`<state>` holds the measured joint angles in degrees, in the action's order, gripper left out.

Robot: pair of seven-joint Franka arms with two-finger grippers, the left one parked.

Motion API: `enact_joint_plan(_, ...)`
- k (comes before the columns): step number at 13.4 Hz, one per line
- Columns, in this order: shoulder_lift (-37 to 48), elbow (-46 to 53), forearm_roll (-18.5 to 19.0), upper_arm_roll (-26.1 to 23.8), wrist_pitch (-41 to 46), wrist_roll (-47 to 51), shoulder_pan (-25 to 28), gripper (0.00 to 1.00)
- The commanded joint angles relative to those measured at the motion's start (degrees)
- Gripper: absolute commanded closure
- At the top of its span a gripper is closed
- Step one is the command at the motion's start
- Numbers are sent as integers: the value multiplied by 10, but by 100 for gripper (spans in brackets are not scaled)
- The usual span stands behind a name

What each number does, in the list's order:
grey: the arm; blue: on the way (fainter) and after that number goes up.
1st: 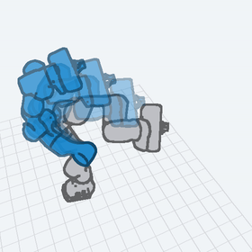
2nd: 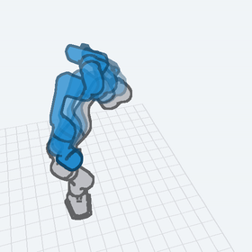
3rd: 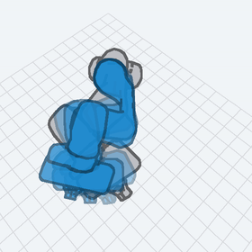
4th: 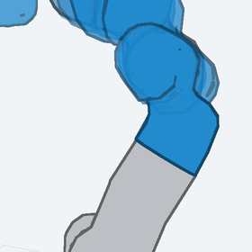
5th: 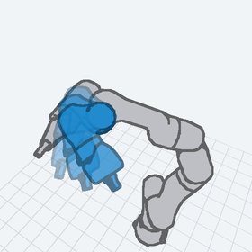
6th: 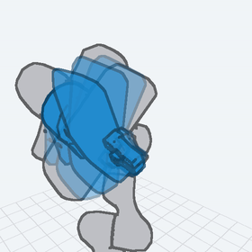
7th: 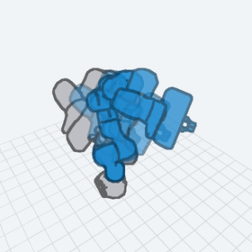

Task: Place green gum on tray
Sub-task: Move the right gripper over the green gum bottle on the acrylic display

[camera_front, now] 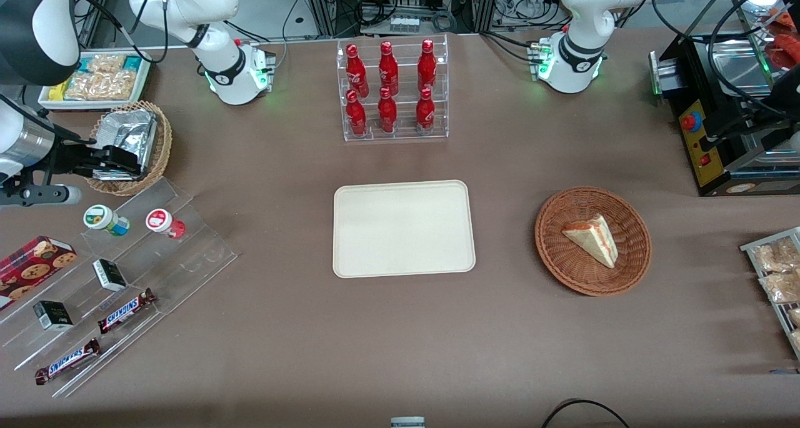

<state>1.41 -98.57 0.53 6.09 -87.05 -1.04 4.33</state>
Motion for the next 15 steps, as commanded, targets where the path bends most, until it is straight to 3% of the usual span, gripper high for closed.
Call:
enact_joint_plan(1,-5,10,8,3,-1,9,1,0)
enact_joint_plan(5,-7,-6,-29,23,-33,-37,-6,0)
enact_joint_plan(7,-4,-35,-28,31,-60,-82,-8,0)
enact_joint_plan(11,-7,-75,-5,38,-122,-262,-40,0)
enact_joint_plan(15,-21,-94,-4,38,-176,-469,-86,0)
